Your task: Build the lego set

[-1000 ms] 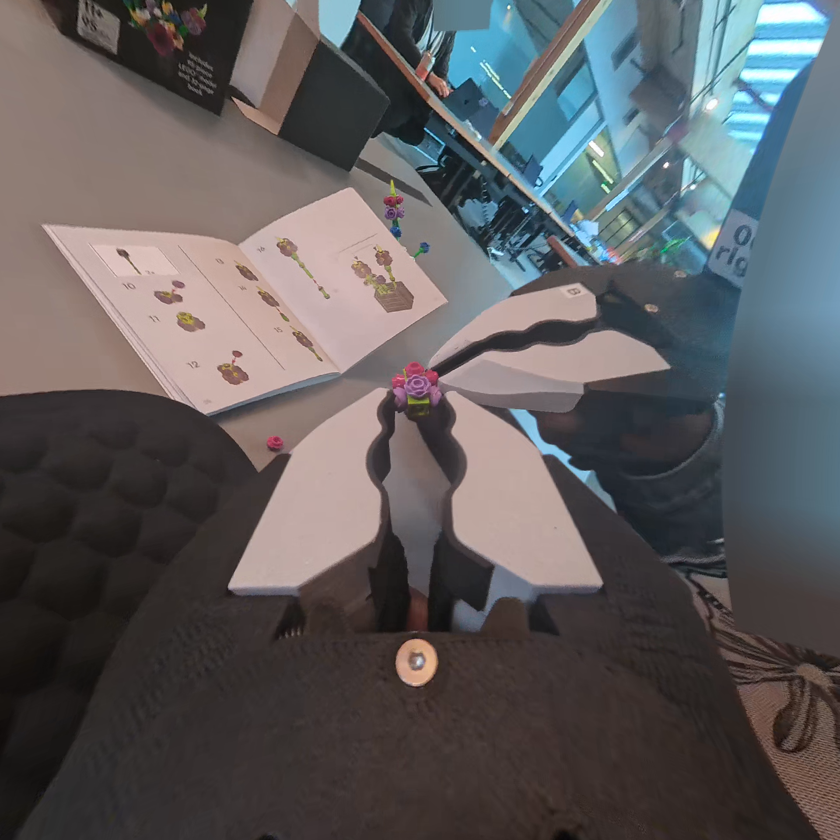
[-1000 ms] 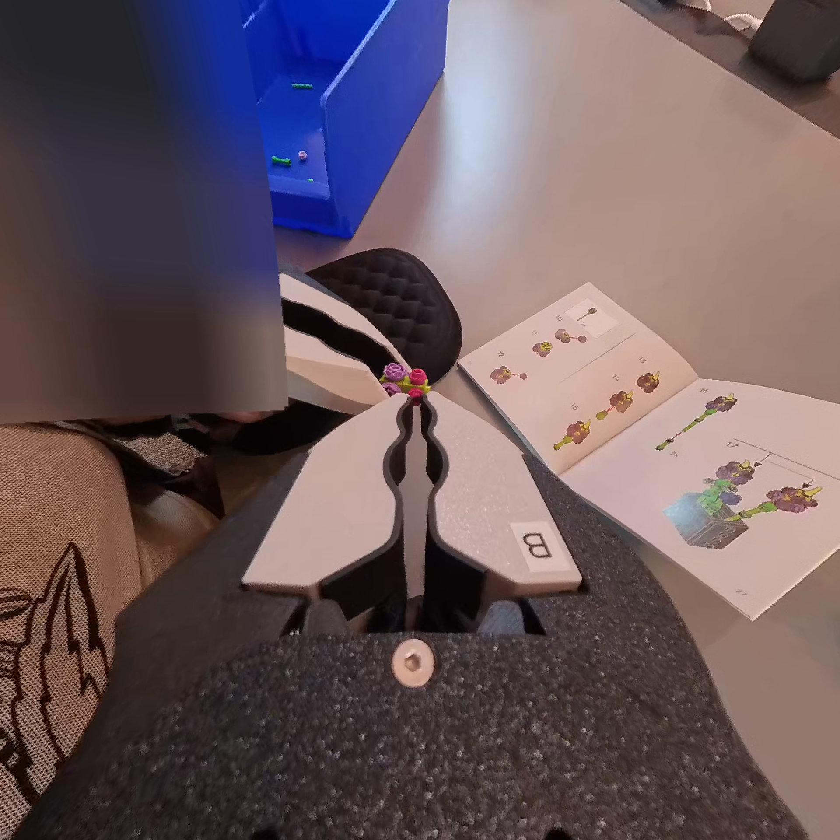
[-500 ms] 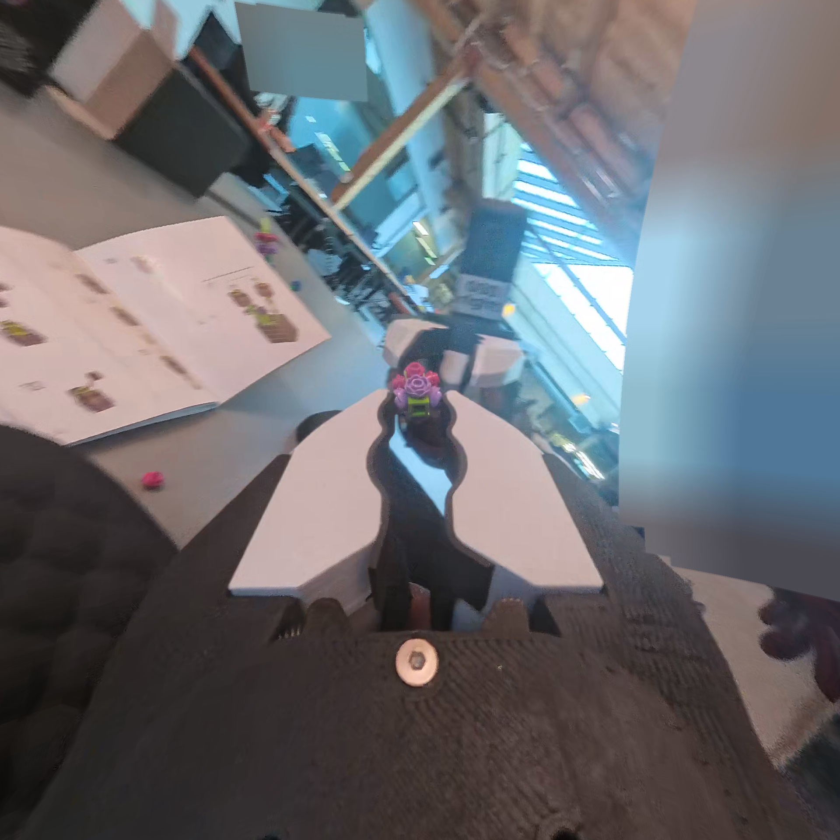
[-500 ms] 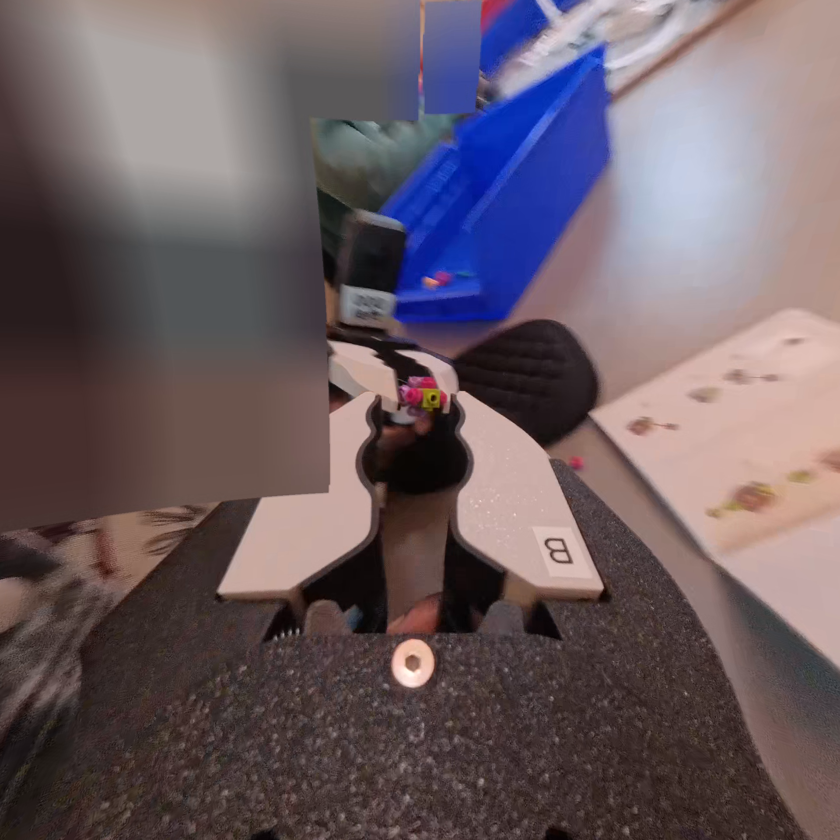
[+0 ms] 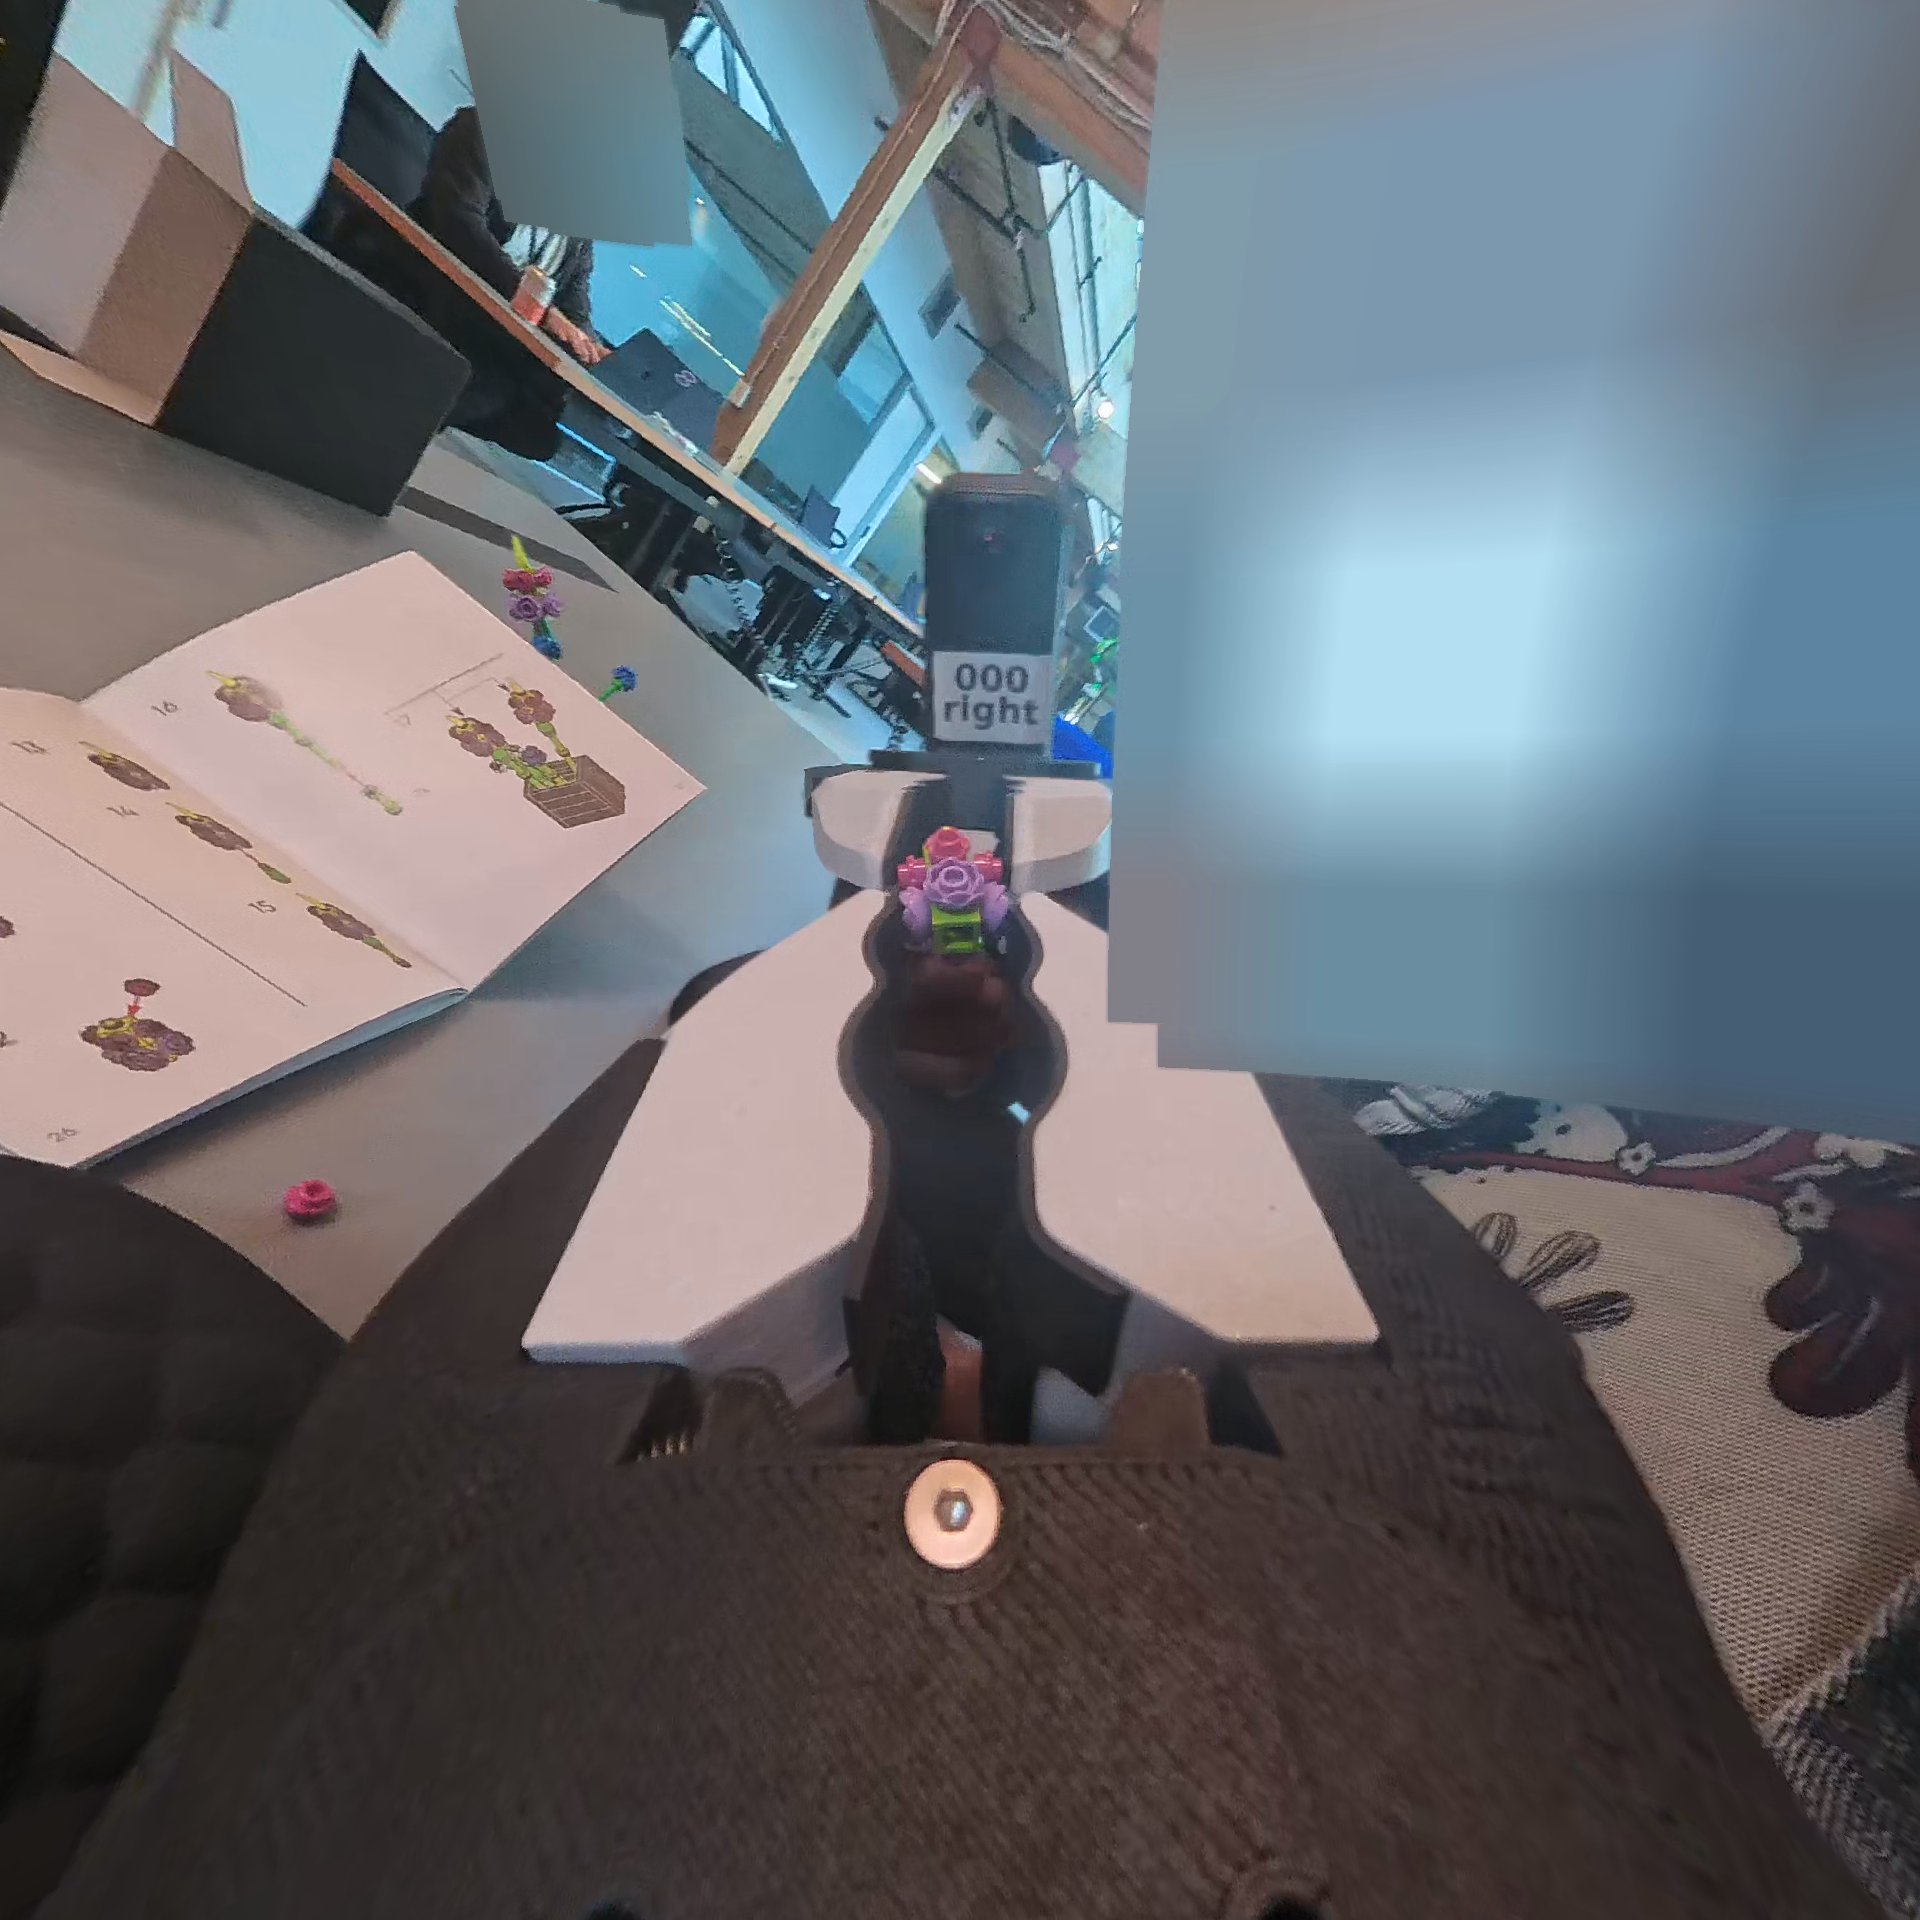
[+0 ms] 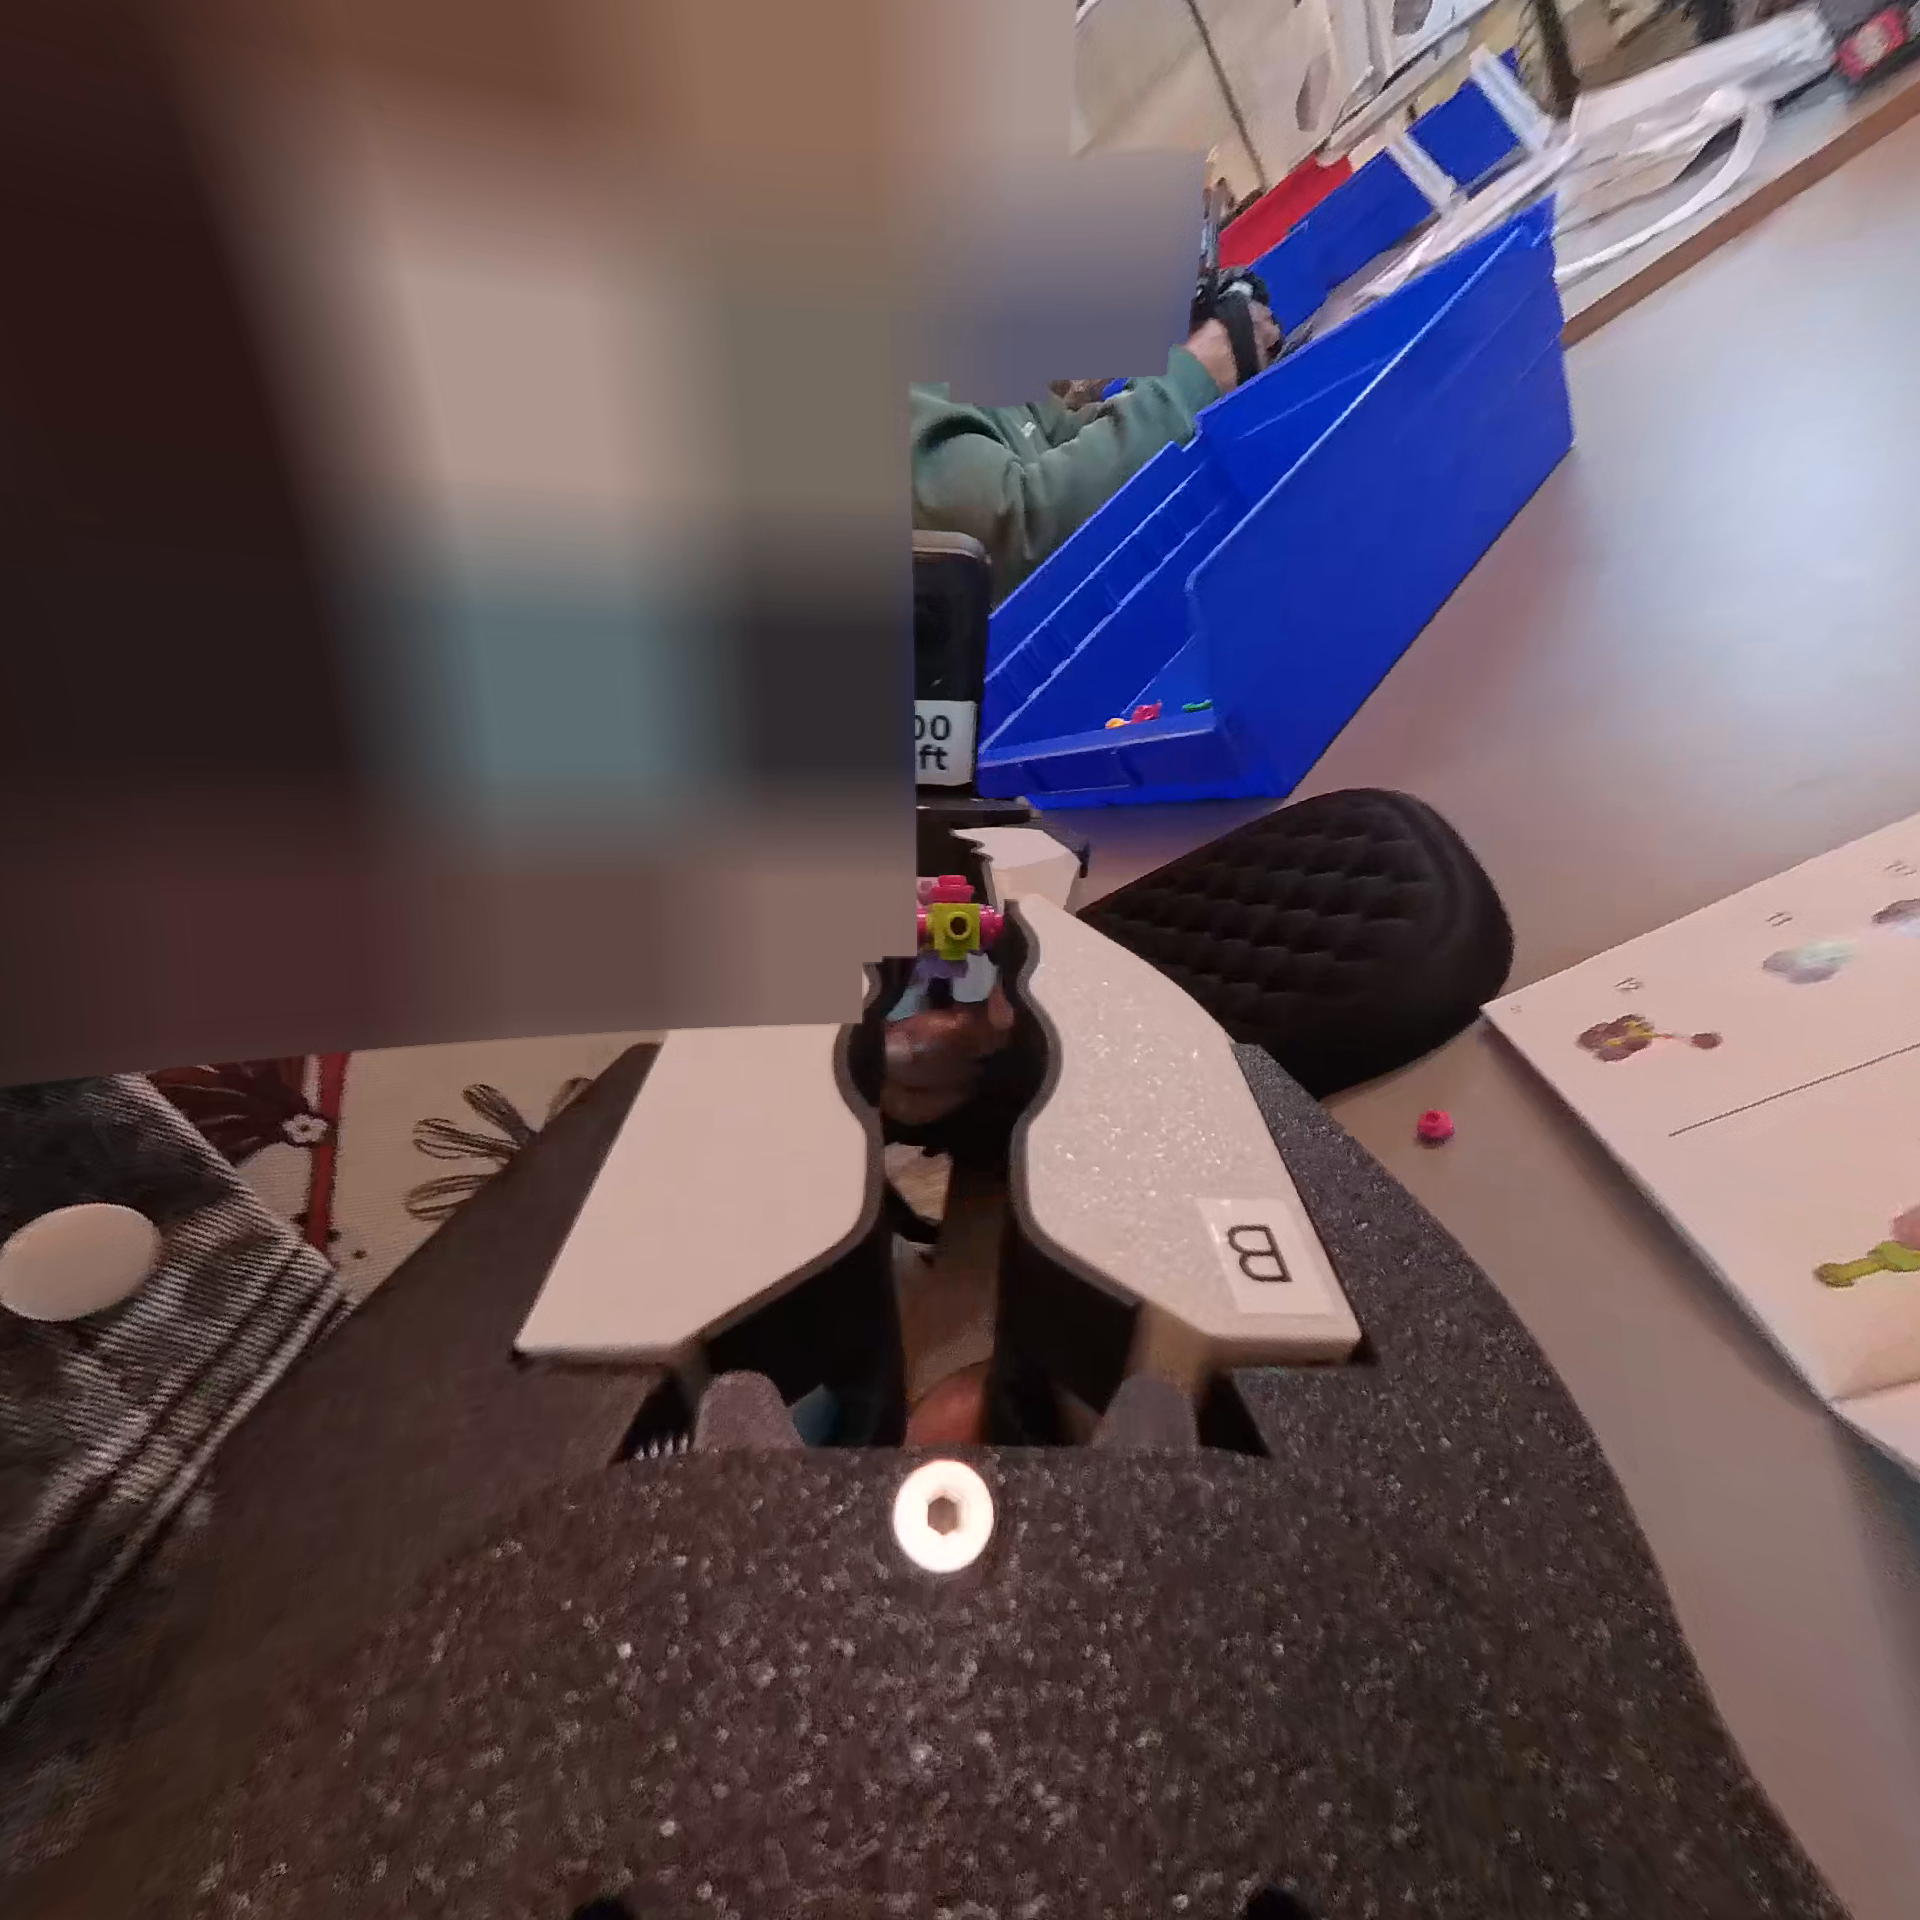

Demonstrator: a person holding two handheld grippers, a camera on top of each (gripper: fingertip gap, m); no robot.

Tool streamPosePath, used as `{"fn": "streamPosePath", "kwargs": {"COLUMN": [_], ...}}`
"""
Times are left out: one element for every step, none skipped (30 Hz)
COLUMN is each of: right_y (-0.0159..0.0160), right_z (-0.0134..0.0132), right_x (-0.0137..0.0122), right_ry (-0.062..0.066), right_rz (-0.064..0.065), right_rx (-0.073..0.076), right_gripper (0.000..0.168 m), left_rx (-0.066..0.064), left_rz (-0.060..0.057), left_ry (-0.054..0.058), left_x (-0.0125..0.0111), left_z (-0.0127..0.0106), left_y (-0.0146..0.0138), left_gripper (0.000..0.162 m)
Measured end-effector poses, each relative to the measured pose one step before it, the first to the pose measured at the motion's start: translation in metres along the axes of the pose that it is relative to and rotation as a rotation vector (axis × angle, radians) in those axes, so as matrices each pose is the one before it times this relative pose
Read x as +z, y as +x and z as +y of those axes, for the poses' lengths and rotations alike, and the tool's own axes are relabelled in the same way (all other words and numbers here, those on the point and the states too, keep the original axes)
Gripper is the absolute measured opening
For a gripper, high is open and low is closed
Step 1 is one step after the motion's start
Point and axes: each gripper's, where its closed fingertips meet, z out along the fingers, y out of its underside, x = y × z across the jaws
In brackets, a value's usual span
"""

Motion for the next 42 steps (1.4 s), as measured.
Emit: {"fn": "streamPosePath", "kwargs": {"right_y": [-0.00018,-0.00079,-0.00087,-0.00082,-0.00091,-0.00155,-0.00160,-0.00225,-0.00253,-0.00107,-0.00048,-0.00028,-0.00043,-0.00016,-0.00003,-0.00010,0.00039,0.00002,-0.00014,-0.00062,-0.00057,-0.00061,-0.00075,-0.00049,0.00010,-0.00006,0.00009,-0.00016,-0.00115,-0.00092,-0.00059,-0.00056,-0.00024,0.00012,0.00037,0.00032,-0.00060,-0.00084,-0.00024,0.00029,0.00062,0.00023], "right_z": [-0.00061,-0.00059,-0.00060,-0.00005,0.00034,0.00014,-0.00019,-0.00062,-0.00084,-0.00024,0.00024,0.00045,0.00055,0.00069,0.00010,-0.00037,-0.00018,-0.00021,0.00014,0.00062,0.00051,0.00068,0.00048,0.00024,0.00035,0.00039,0.00047,0.00016,-0.00068,-0.00149,-0.00173,-0.00225,-0.00274,-0.00307,-0.00119,0.00021,0.00044,-0.00003,-0.00003,0.00042,0.00110,0.00102], "right_x": [-0.00046,-0.00066,-0.00042,-0.00074,-0.00100,-0.00056,-0.00037,-0.00065,-0.00037,-0.00002,0.00002,0.00031,0.00026,-0.00003,0.00006,-0.00001,-0.00010,-0.00044,-0.00055,0.00009,0.00039,0.00049,0.00050,0.00030,0.00003,-0.00017,-0.00039,-0.00058,-0.00075,-0.00102,-0.00111,-0.00051,-0.00060,-0.00105,-0.00096,-0.00027,0.00033,0.00028,-0.00003,0.00014,0.00012,0.00011], "right_ry": [0.0067,0.0052,0.0029,-0.0030,-0.0053,0.0005,0.0055,0.0103,0.0112,0.0070,0.0042,0.0018,-0.0005,-0.0019,0.0035,0.0062,0.0057,0.0040,0.0009,-0.0019,-0.0057,-0.0084,-0.0083,-0.0065,-0.0055,-0.0072,-0.0076,-0.0062,0.0014,0.0088,0.0114,0.0179,0.0227,0.0205,0.0044,-0.0054,-0.0054,-0.0009,-0.0015,-0.0038,-0.0068,-0.0065], "right_rz": [0.0133,0.0081,0.0023,-0.0026,-0.0065,-0.0137,-0.0153,-0.0201,-0.0249,-0.0121,-0.0053,-0.0025,-0.0033,0.0002,0.0017,-0.0010,0.0005,0.0011,0.0040,0.0063,0.0081,0.0092,0.0106,0.0161,0.0161,0.0146,0.0159,0.0093,-0.0026,-0.0091,-0.0104,-0.0099,-0.0080,-0.0020,0.0014,0.0026,-0.0020,-0.0030,0.0005,0.0036,0.0062,0.0047], "right_rx": [-0.0288,-0.0176,-0.0130,-0.0049,0.0003,-0.0004,0.0006,0.0033,0.0133,0.0109,0.0026,-0.0016,-0.0021,-0.0039,-0.0066,0.0017,0.0025,-0.0020,-0.0036,-0.0055,-0.0094,-0.0132,-0.0135,-0.0149,-0.0137,-0.0138,-0.0157,-0.0128,-0.0035,0.0047,0.0031,0.0000,-0.0011,-0.0023,-0.0027,-0.0045,-0.0044,-0.0011,0.0014,-0.0003,-0.0017,-0.0013], "right_gripper": [0.019,0.019,0.019,0.019,0.018,0.019,0.018,0.018,0.018,0.018,0.018,0.018,0.018,0.018,0.018,0.018,0.018,0.018,0.018,0.018,0.018,0.018,0.017,0.017,0.017,0.017,0.017,0.017,0.017,0.017,0.017,0.017,0.017,0.017,0.018,0.018,0.018,0.018,0.017,0.018,0.017,0.017], "left_rx": [0.0192,0.0142,0.0067,0.0086,0.0102,0.0169,0.0176,0.0148,0.0130,0.0121,0.0118,0.0074,0.0047,-0.0028,-0.0063,-0.0055,-0.0060,-0.0024,-0.0003,0.0058,0.0112,0.0131,0.0084,0.0051,0.0046,0.0048,0.0065,0.0052,-0.0035,-0.0092,-0.0086,-0.0054,-0.0034,-0.0014,0.0082,0.0150,0.0120,0.0142,0.0103,0.0043,-0.0019,-0.0064], "left_rz": [-0.0089,-0.0023,0.0046,0.0033,0.0006,0.0058,0.0034,0.0108,0.0116,0.0017,-0.0006,0.0012,0.0038,0.0012,0.0020,0.0030,0.0003,0.0044,0.0052,0.0071,0.0028,0.0013,-0.0011,-0.0046,-0.0026,-0.0014,-0.0058,-0.0013,0.0080,0.0096,0.0085,0.0100,0.0131,-0.0030,-0.0057,0.0047,-0.0070,-0.0025,-0.0076,-0.0059,-0.0050,0.0001], "left_ry": [-0.0037,0.0000,0.0003,-0.0023,-0.0040,-0.0008,-0.0005,0.0000,-0.0003,-0.0019,-0.0040,-0.0025,-0.0025,-0.0017,0.0029,0.0034,0.0001,-0.0047,-0.0099,-0.0060,-0.0021,0.0021,0.0038,0.0037,0.0001,-0.0026,-0.0019,0.0009,0.0068,0.0047,-0.0032,-0.0013,0.0087,0.0078,-0.0015,-0.0033,-0.0013,0.0021,0.0018,0.0008,-0.0005,0.0031], "left_x": [0.00080,0.00075,0.00069,0.00055,0.00052,0.00037,0.00033,0.00042,0.00064,0.00033,-0.00024,-0.00054,-0.00046,-0.00015,-0.00017,0.00005,0.00027,0.00038,0.00008,0.00001,-0.00020,-0.00047,-0.00051,-0.00021,-0.00016,0.00039,0.00029,0.00018,0.00060,0.00117,0.00069,0.00081,-0.00005,-0.00111,-0.00144,-0.00099,0.00012,0.00016,0.00075,-0.00029,-0.00027,-0.00028], "left_z": [-0.00006,-0.00033,-0.00032,0.00047,0.00090,0.00032,0.00006,-0.00023,-0.00033,-0.00007,0.00045,0.00042,0.00046,0.00054,-0.00006,-0.00036,-0.00038,-0.00006,0.00050,0.00063,0.00047,0.00029,-0.00011,-0.00034,0.00006,0.00030,0.00072,0.00036,-0.00063,-0.00140,-0.00126,-0.00206,-0.00326,-0.00222,-0.00068,0.00024,0.00029,-0.00017,-0.00028,0.00025,0.00104,0.00111], "left_y": [-0.00007,0.00071,0.00109,0.00087,0.00068,0.00163,0.00158,0.00245,0.00263,0.00102,0.00053,0.00053,0.00069,0.00033,-0.00002,0.00018,-0.00026,-0.00002,-0.00009,0.00011,0.00011,0.00066,0.00089,0.00034,-0.00003,-0.00017,-0.00024,0.00032,0.00130,0.00139,0.00080,0.00083,0.00105,-0.00136,-0.00083,0.00125,0.00017,0.00072,-0.00020,-0.00040,-0.00073,-0.00038], "left_gripper": [0.017,0.017,0.018,0.018,0.018,0.018,0.018,0.017,0.018,0.018,0.018,0.017,0.018,0.018,0.018,0.017,0.018,0.018,0.018,0.018,0.018,0.018,0.017,0.017,0.017,0.017,0.017,0.017,0.017,0.017,0.018,0.019,0.022,0.024,0.022,0.021,0.020,0.020,0.019,0.018,0.017,0.016]}}
